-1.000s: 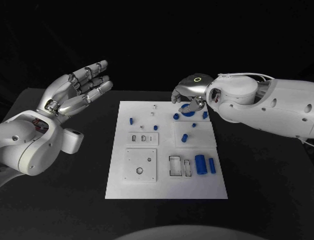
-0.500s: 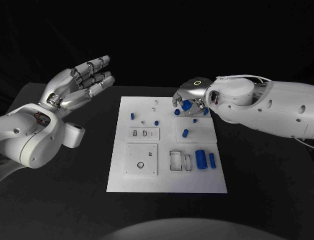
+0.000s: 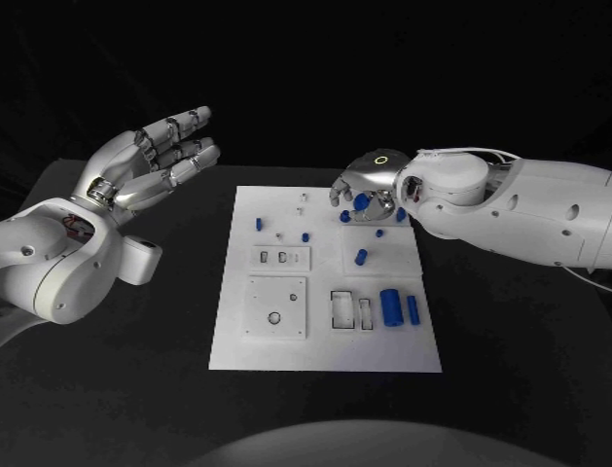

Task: Assemble the parts on the task board

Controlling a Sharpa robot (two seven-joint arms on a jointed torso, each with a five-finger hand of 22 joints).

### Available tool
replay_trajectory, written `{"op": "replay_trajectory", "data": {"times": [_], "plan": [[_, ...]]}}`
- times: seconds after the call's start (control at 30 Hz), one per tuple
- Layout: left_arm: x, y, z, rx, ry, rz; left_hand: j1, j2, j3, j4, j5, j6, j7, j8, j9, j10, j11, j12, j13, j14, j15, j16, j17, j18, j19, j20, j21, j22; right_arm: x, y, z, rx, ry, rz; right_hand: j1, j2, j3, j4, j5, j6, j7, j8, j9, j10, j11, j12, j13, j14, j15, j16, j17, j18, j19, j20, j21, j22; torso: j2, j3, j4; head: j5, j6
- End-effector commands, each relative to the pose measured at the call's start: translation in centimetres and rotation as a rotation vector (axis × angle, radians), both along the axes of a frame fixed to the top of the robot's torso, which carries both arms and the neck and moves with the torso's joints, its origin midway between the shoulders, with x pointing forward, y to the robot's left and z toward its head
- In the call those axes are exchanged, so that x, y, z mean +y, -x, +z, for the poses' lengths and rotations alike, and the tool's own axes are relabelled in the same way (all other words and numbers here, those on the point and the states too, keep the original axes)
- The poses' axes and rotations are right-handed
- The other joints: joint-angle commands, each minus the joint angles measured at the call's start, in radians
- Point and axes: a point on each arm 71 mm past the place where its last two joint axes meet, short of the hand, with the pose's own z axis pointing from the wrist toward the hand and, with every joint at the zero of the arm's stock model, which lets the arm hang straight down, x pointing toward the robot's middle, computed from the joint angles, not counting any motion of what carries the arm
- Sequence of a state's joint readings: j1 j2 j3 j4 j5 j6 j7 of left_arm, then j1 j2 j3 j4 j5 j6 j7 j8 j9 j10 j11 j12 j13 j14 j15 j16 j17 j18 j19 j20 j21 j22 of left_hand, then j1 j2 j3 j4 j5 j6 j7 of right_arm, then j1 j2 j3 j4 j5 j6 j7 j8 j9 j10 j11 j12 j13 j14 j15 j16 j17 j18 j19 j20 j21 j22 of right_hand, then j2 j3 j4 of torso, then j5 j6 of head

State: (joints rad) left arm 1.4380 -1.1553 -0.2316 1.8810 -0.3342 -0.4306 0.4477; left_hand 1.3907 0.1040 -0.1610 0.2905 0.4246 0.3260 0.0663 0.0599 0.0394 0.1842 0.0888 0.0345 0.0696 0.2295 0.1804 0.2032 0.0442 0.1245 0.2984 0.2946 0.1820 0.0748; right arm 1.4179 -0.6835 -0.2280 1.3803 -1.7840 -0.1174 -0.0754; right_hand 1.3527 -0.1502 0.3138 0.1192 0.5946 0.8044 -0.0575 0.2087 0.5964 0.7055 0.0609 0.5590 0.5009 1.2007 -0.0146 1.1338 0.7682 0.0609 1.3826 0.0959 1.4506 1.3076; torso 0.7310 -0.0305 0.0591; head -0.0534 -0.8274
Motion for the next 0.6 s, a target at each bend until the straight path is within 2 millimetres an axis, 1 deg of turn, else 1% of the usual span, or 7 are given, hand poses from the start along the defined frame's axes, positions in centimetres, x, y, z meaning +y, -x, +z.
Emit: {"op": "replay_trajectory", "data": {"times": [0.03, 0.27, 0.43, 0.53, 0.6], "plan": [[-0.2, 0.0, 0.0, 0.005, 0.001, -0.023, 0.009, 0.003, -0.005, 0.001, 0.006, 0.006, 0.003, -0.003, 0.001, -0.005, -0.003, -0.003, -0.002, -0.003, 0.006, 0.007, 0.000, -0.017, -0.005, -0.003, 0.000, -0.001, 0.1, -0.1, 0.1, -0.027, -0.009, 0.020, -0.006, 0.000, 0.011, -0.003, -0.005, 0.016, 0.002, -0.004, 0.002, -0.012, 0.001, -0.010, 0.001, -0.014, 0.000, -0.010, -0.013, -0.001, -0.012, 0.001, -0.009, 0.069, -0.003, -0.0010, -0.0002, -0.002, -0.003], [-0.2, -0.1, 0.0, 0.008, -0.001, -0.023, 0.013, 0.006, -0.007, 0.000, 0.012, 0.012, 0.010, -0.003, 0.002, -0.008, -0.008, -0.004, -0.002, -0.004, 0.006, 0.008, 0.000, -0.017, -0.004, -0.003, 0.002, -0.001, 0.2, -0.3, -0.2, -0.030, -0.013, 0.019, -0.006, 0.003, 0.024, -0.010, -0.005, 0.041, 0.012, -0.001, 0.006, -0.016, 0.001, -0.018, 0.004, -0.019, -0.001, -0.015, -0.021, -0.001, -0.013, 0.001, -0.011, 0.069, -0.006, -0.0004, -0.0001, -0.003, -0.003], [-0.2, -0.1, -0.1, 0.013, -0.003, -0.024, 0.014, 0.007, -0.008, 0.000, 0.013, 0.012, 0.011, -0.003, 0.002, -0.009, -0.009, -0.004, -0.003, -0.003, 0.007, 0.009, 0.000, -0.017, -0.003, -0.003, 0.002, -0.001, 0.1, -0.5, -0.5, -0.030, -0.015, 0.016, -0.012, 0.002, 0.025, -0.009, -0.008, 0.048, 0.016, 0.000, 0.007, -0.016, 0.002, -0.020, 0.005, -0.018, -0.001, -0.014, -0.019, -0.002, -0.011, 0.001, -0.011, 0.071, -0.008, -0.0021, -0.0005, -0.006, -0.004], [-0.2, -0.2, -0.1, 0.014, -0.003, -0.026, 0.015, 0.007, -0.008, 0.000, 0.015, 0.012, 0.012, -0.003, 0.002, -0.009, -0.009, -0.004, -0.003, 0.000, 0.008, 0.012, 0.001, -0.017, -0.001, -0.003, 0.003, 0.000, 0.2, -0.7, -0.8, -0.027, -0.019, 0.015, -0.018, 0.002, 0.025, -0.010, -0.014, 0.056, 0.021, 0.000, 0.010, -0.008, 0.002, -0.017, 0.009, -0.010, -0.001, -0.007, -0.010, -0.004, -0.001, 0.001, -0.005, 0.081, -0.009, -0.0018, 0.0001, -0.006, -0.004], [-0.2, -0.2, -0.2, 0.015, -0.003, -0.027, 0.016, 0.008, -0.008, 0.000, 0.016, 0.012, 0.012, -0.003, 0.002, -0.010, -0.009, -0.004, -0.003, 0.002, 0.009, 0.014, 0.001, -0.017, 0.000, -0.003, 0.005, 0.000, 0.2, -0.7, -1.1, -0.022, -0.021, 0.014, -0.026, -0.001, 0.024, -0.010, -0.019, 0.055, 0.026, -0.004, 0.012, 0.004, 0.005, -0.014, 0.013, 0.002, 0.000, 0.003, 0.003, -0.007, 0.010, 0.001, 0.002, 0.092, -0.009, -0.0017, 0.0003, -0.007, -0.002]]}}
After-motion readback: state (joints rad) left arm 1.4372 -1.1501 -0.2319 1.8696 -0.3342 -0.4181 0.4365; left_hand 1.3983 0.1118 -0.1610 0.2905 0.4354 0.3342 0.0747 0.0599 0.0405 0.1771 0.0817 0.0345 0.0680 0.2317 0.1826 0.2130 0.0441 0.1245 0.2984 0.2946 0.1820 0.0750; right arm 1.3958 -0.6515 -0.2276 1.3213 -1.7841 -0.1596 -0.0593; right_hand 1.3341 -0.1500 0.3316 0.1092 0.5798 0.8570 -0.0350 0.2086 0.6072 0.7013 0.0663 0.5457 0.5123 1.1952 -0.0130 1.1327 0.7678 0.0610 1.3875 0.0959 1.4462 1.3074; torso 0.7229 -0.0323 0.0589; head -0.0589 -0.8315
